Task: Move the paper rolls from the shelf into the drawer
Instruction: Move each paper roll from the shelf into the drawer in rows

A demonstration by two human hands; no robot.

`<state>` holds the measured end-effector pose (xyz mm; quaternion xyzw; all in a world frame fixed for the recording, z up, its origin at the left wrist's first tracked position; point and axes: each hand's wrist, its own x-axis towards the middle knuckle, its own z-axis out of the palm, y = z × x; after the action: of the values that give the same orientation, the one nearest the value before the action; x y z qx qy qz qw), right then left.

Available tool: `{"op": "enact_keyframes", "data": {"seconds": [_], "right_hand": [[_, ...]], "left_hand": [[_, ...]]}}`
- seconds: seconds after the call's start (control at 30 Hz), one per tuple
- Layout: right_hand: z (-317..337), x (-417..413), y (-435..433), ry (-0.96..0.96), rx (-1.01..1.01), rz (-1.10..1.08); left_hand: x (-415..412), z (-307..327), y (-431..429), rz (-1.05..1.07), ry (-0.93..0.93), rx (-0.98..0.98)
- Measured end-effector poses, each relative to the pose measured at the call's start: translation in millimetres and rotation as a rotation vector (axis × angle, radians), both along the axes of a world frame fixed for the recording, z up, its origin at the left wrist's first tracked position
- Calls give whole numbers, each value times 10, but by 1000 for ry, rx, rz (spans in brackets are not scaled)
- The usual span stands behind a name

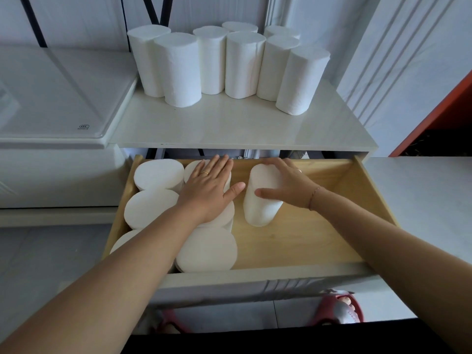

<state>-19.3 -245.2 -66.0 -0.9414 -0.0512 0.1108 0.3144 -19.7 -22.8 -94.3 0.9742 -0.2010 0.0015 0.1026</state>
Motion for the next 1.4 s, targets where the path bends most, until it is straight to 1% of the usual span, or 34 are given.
{"op": "enact_keyframes", "data": {"seconds": [0.17,0.23,0.27,0.33,0.43,0.5,0.57,0.63,0.77,0.83,0.87,0.9,1.0,1.03,1.07,1.13,1.27,1.4], "right_hand": [[-44,-120,98,16,-255,-282],[-38,-107,60,101,-212,-302],[-22,-96,6,158,-165,-279],[35,-62,-156,231,-141,-141],[137,2,-368,188,-245,163],[158,36,-405,143,-287,285],[143,57,-373,106,-305,289],[102,56,-286,64,-290,226],[-60,-23,-66,-16,-176,42],[-81,-32,-28,20,-133,9],[-66,-26,-28,68,-83,-6],[-39,-19,-33,139,10,-41],[-9,-15,-42,479,454,-237],[-30,-30,-37,580,572,-283],[-54,-53,-22,641,652,-324],[-93,-69,27,666,752,-397],[-109,-40,181,651,871,-528],[-131,-12,300,622,917,-606]], "left_hand": [[-6,7,-3,2,5,-2],[-10,11,-5,5,0,-5],[-13,13,-4,6,-1,-5],[-15,17,-3,7,2,-4],[-17,24,-8,3,13,1],[-14,27,-10,-1,15,4],[-11,26,-9,0,16,1],[-11,27,-5,1,22,1],[-15,22,0,4,14,-3],[-20,22,-1,2,12,-7],[-21,22,-3,2,12,-8],[-19,24,-2,2,11,-11],[-17,29,-10,7,8,-11],[-20,30,-12,8,7,-9],[-24,31,-14,8,5,-6],[-31,36,-15,5,6,0],[-37,43,-16,-4,6,5],[-34,41,-17,-9,-1,10]]}}
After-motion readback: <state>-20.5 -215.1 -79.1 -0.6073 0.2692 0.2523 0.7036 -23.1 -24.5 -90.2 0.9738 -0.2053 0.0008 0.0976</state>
